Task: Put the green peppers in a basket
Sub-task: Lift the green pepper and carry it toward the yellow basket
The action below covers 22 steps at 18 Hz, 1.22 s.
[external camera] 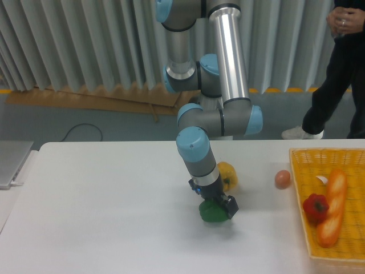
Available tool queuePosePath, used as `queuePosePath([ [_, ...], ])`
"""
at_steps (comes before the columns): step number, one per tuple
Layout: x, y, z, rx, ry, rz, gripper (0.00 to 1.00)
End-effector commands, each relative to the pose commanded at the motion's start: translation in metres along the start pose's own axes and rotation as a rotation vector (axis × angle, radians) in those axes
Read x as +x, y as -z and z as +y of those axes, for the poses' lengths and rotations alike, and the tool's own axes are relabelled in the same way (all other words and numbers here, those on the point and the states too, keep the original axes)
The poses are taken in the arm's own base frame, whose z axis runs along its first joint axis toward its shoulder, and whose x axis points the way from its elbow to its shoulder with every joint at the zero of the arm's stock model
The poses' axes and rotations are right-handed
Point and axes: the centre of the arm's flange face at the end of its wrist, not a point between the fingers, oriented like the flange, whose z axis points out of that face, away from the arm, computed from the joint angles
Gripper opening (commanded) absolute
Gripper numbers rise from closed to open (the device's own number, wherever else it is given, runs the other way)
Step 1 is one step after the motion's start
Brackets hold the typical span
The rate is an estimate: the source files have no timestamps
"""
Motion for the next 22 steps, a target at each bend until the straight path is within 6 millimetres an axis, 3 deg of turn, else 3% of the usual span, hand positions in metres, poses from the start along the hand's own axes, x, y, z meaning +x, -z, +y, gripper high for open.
queuePosePath([
  [6, -0.003, 0.01, 0.003, 0.012, 0.004, -0.01, 0.37],
  [13, -0.012, 0.041, 0.018, 0.065, 0.028, -0.03, 0.37],
  [18, -0.035, 0.07, 0.054, 0.146, 0.014, -0.029, 0.37],
  [22, -0.053, 0.072, 0.087, 0.151, -0.16, 0.0, 0.37],
])
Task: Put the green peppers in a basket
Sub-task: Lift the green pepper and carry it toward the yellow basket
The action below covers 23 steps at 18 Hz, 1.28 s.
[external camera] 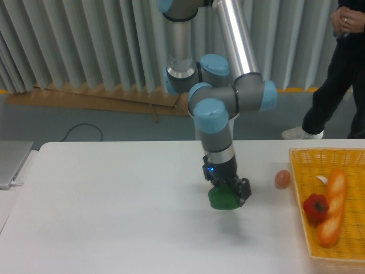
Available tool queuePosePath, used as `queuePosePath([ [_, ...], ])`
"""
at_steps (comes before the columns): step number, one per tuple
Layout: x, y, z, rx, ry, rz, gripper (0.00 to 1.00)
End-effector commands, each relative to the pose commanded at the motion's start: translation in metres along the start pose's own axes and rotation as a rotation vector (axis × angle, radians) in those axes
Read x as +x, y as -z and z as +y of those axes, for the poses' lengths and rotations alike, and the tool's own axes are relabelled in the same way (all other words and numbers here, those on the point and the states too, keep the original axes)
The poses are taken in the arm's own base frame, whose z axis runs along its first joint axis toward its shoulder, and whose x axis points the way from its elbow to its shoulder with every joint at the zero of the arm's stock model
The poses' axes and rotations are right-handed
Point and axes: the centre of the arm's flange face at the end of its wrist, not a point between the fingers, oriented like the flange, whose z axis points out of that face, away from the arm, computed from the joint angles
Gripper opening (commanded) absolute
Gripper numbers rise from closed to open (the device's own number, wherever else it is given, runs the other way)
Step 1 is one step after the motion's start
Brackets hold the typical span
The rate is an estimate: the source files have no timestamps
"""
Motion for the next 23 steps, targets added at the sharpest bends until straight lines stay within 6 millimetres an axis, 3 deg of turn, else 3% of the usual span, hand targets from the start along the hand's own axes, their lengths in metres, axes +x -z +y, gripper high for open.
queuePosePath([
  [6, -0.011, 0.017, 0.032, 0.018, -0.132, 0.002, 0.37],
  [16, -0.055, 0.005, 0.132, 0.015, -0.46, 0.038, 0.37],
  [23, -0.071, 0.006, 0.193, 0.119, -0.513, 0.045, 0.37],
])
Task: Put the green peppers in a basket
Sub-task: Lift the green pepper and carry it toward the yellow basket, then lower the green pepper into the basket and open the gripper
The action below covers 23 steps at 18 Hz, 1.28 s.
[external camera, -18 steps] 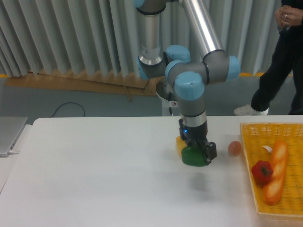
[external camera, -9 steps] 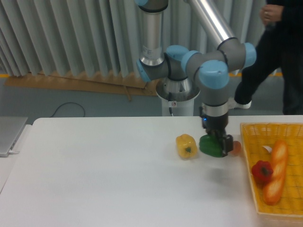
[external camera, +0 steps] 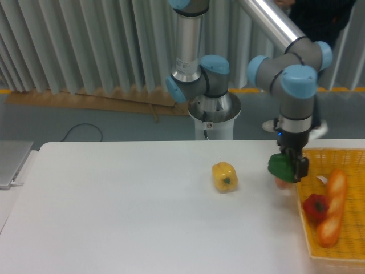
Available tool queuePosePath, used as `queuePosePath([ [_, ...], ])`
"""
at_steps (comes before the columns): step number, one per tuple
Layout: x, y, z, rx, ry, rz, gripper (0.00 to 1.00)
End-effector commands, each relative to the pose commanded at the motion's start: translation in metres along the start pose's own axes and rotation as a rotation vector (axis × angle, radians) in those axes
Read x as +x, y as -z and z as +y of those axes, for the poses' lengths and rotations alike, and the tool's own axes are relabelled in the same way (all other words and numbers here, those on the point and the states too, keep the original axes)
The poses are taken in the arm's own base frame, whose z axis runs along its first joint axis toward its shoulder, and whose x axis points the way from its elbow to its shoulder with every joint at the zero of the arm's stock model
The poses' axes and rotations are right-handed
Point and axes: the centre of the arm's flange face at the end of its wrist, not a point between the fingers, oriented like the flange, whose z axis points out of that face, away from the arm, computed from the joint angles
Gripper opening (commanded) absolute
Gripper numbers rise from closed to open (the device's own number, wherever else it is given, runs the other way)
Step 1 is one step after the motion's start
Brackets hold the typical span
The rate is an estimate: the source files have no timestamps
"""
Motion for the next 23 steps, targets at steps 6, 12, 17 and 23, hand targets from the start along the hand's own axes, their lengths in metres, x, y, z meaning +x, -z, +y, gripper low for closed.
queuePosePath([
  [6, 0.007, 0.001, 0.031, -0.01, -0.05, -0.002, 0.37],
  [12, -0.004, -0.015, 0.054, 0.002, -0.069, 0.005, 0.37],
  [17, -0.02, -0.028, 0.06, 0.007, -0.075, 0.012, 0.37],
  [23, -0.031, -0.034, 0.069, 0.006, -0.084, 0.01, 0.39],
])
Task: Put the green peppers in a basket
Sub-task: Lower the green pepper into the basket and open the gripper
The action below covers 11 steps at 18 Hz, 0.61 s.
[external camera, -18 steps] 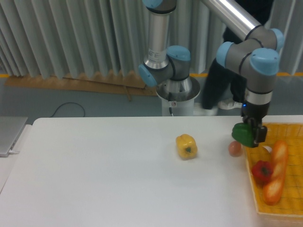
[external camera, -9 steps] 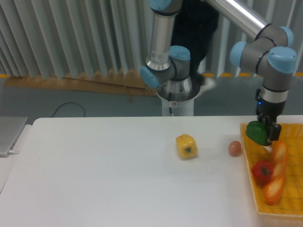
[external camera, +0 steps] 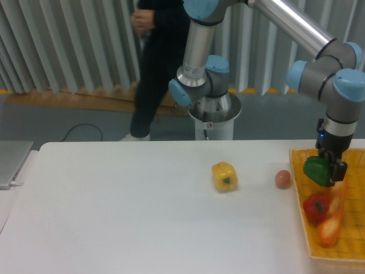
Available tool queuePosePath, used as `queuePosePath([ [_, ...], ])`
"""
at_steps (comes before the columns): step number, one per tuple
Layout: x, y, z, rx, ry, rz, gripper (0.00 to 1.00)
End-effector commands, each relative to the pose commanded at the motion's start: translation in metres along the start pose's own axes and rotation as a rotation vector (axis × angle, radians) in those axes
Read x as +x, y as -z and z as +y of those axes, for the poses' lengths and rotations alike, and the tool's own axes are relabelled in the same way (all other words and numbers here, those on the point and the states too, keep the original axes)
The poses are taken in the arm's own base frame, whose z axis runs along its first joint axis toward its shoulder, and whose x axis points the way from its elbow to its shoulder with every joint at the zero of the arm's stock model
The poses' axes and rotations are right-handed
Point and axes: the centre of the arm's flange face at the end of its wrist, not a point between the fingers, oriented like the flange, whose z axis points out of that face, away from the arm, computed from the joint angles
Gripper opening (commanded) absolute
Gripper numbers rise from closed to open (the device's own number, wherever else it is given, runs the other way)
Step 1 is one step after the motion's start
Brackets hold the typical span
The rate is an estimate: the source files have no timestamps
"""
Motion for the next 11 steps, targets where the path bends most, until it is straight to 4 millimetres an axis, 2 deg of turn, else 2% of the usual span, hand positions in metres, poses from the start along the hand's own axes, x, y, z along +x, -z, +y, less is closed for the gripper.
queuePosePath([
  [1, 0.0, 0.0, 0.0, 0.0, 0.002, 0.0, 0.48],
  [3, -0.001, -0.002, 0.0, -0.001, 0.0, -0.001, 1.0],
  [11, -0.008, 0.009, -0.01, 0.026, 0.004, -0.058, 1.0],
])
